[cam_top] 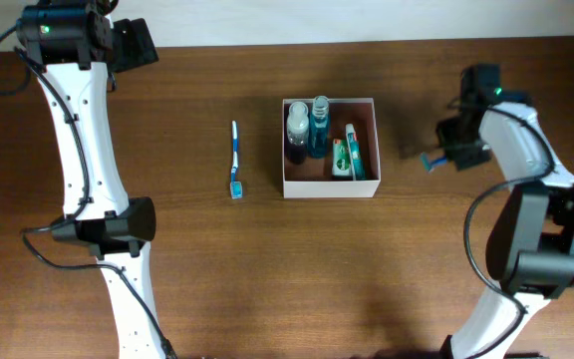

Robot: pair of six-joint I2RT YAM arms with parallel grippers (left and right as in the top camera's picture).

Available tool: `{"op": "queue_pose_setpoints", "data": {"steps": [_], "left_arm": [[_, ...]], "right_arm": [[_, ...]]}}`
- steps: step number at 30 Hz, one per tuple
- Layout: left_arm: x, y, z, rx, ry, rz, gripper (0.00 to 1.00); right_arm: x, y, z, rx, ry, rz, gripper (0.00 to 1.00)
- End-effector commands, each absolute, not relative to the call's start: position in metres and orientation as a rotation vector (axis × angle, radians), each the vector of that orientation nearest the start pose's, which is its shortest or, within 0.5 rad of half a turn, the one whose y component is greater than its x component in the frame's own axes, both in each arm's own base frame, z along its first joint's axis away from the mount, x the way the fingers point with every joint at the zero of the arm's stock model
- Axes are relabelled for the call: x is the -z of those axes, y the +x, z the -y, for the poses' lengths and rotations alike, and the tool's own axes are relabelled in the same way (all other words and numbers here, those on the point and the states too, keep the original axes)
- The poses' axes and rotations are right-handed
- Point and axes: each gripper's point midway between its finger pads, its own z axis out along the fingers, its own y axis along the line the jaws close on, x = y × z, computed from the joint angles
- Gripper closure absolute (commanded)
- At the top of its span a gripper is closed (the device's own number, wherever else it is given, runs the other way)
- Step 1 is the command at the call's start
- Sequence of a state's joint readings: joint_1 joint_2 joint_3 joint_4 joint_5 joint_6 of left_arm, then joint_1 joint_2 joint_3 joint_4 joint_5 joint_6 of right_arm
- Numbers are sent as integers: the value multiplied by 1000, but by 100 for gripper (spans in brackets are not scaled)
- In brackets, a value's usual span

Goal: Pack container
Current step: 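Lift the razor and carry it left over the pink box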

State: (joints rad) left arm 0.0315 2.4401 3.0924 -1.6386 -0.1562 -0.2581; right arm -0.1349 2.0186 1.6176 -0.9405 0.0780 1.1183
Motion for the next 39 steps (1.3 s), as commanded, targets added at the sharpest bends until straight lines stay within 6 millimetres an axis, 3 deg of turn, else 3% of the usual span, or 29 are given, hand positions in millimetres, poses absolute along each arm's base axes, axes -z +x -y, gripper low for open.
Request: {"op": "queue_pose_setpoints", "data": {"steps": [1, 6, 11, 16, 19, 30, 39], "left_arm": [[-292, 508, -44, -99, -441, -2476, 1], [-292, 508, -44, -99, -441, -2476, 1], [-292, 508, -44, -99, -441, -2476, 1], [-292, 508, -44, -99, -441, -2476, 1], [-292, 508, -44, -99, -441, -2476, 1], [-292, 508, -44, -99, -441, -2476, 1], [-292, 508, -44, -99, -441, -2476, 1]], "right_arm": [[-150, 457, 64, -156, 1332, -2400, 96], [-209, 478, 30, -360, 875, -2490, 96], [-225, 481, -4, -389, 491, -2553, 96], [-222, 476, -44, -335, 103, -2602, 96], [-219, 475, -59, -253, -12, -2607, 96], [-192, 460, -106, -227, -204, -2669, 96], [-146, 451, -118, -259, -237, -2767, 96]]}}
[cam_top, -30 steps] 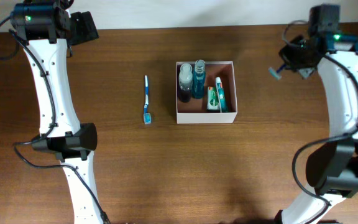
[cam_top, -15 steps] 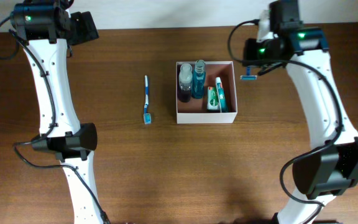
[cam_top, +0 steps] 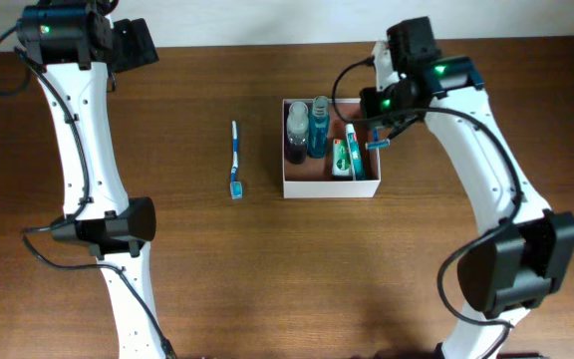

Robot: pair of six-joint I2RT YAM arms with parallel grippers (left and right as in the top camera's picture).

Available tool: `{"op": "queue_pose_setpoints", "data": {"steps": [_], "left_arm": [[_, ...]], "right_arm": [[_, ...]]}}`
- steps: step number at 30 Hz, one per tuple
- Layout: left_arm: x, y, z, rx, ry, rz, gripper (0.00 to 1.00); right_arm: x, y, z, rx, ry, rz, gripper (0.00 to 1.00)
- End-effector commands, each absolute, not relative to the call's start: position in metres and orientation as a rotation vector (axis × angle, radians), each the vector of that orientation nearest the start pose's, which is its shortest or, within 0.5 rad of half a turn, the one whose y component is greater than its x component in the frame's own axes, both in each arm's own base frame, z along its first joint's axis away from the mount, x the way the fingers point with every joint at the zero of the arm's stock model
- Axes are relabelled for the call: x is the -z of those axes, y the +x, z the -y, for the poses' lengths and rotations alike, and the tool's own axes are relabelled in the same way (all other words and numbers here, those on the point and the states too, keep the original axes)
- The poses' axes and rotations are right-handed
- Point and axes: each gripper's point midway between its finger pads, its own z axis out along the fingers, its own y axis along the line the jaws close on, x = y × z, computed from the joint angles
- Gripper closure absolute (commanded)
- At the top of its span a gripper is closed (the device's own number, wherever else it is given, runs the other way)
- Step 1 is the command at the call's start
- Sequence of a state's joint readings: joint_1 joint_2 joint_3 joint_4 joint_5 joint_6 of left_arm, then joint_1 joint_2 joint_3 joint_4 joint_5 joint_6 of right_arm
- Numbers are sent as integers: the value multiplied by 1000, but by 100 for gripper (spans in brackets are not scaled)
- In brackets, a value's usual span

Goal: Pack container
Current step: 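Lift the razor and carry it left over the pink box, then lower the razor into the box and open the right gripper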

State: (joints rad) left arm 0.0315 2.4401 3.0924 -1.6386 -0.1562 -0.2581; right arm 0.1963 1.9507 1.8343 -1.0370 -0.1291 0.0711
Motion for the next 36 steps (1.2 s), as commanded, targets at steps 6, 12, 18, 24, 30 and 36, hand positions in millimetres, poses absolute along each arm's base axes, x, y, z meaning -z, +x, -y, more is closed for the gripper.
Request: {"op": "queue_pose_setpoints", "data": {"steps": [6, 12, 18, 24, 30, 36], "left_arm": [[-292, 508, -44, -99, -441, -2476, 1], [-292, 508, -44, -99, -441, -2476, 1], [-292, 508, -44, -99, -441, -2476, 1], [-292, 508, -44, -99, -441, -2476, 1], [-292, 508, -44, -99, -441, -2476, 1], [-292, 508, -44, -99, -441, -2476, 1]], "right_arm": [[-132, 452, -123, -296, -243, -2786, 96], [-128, 452, -123, -297, -243, -2786, 69], [-129, 456, -122, -295, -239, -2773, 22], [-143, 467, -100, -252, -171, -2746, 1], [-165, 471, -56, -226, -45, -2748, 1], [-163, 468, 11, -157, 149, -2766, 2]]}}
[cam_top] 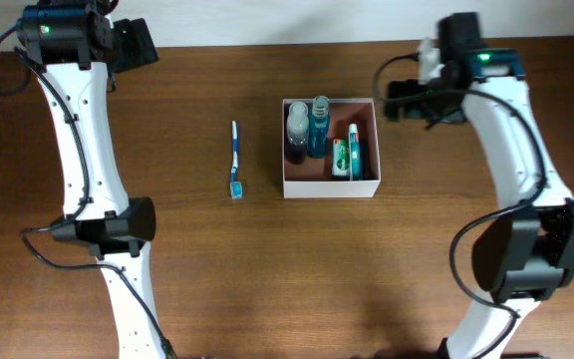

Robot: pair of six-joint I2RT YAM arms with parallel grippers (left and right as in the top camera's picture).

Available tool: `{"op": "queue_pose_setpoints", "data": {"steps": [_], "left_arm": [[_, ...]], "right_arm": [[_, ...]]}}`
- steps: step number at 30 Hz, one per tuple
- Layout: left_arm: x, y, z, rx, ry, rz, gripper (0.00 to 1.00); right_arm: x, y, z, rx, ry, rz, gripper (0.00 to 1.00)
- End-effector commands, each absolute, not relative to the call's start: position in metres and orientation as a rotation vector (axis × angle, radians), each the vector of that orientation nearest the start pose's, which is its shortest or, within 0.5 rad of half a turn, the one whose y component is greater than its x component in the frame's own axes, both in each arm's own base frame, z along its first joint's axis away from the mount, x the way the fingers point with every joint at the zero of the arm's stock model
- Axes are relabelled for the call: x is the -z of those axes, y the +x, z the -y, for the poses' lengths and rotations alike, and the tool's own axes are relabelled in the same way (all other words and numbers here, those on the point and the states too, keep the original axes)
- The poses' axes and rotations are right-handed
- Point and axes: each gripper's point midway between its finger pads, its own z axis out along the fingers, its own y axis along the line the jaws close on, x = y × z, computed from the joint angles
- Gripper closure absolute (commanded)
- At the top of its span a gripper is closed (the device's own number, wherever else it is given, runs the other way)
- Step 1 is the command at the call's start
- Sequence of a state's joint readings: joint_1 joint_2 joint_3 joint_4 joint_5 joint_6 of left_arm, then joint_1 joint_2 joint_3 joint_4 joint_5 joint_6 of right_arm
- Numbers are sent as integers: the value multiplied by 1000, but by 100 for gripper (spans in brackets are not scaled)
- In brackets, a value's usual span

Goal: Pack container
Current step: 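Lower the razor into the box and open the right gripper, then raise the right gripper and move it back to the right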

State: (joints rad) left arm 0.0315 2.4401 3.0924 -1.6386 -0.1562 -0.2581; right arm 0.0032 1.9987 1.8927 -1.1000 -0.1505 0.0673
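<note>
A white open box (329,189) sits mid-table. It holds a dark bottle (297,132), a blue bottle (319,125), a green pack (339,158) and a teal-and-white tube (355,150). A blue toothbrush (235,160) lies on the table left of the box. My right gripper (395,103) hovers just beyond the box's upper right corner, its jaws look spread and nothing shows between them. My left gripper (140,45) is far off at the top left, too dark to read.
The left arm's column (88,150) runs down the left side of the brown wooden table (267,269). The right arm (516,150) arcs along the right side. The table's back edge meets a pale wall at the top.
My right gripper was over the box's right side with a small blue item. It now sits to the right of the box, and the blue item no longer shows in it. The left arm is unchanged.
First my right gripper was well to the right of the box, holding a small blue item. Then it hung over the box's right compartment with that item. Now it is outside the box without it. Toothbrush, box and left arm stayed put.
</note>
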Motion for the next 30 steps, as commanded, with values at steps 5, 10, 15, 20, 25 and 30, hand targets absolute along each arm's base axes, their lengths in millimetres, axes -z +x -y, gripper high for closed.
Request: {"op": "queue_pose_setpoints", "data": {"steps": [5, 10, 15, 20, 25, 30], "left_arm": [[-292, 508, -44, -99, -441, -2476, 1], [-292, 508, -44, -99, -441, -2476, 1], [-292, 508, -44, -99, -441, -2476, 1], [-292, 508, -44, -99, -441, -2476, 1], [-292, 508, -44, -99, -441, -2476, 1], [-292, 508, -44, -99, -441, -2476, 1]], "right_arm": [[-161, 457, 76, -124, 391, -2760, 1], [-157, 435, 127, -120, 675, -2746, 1], [-157, 423, 160, -102, 781, -2717, 1], [-158, 418, 176, -98, 830, -2698, 1], [-158, 418, 176, -98, 830, -2698, 1], [-158, 418, 175, -99, 827, -2699, 1]]}}
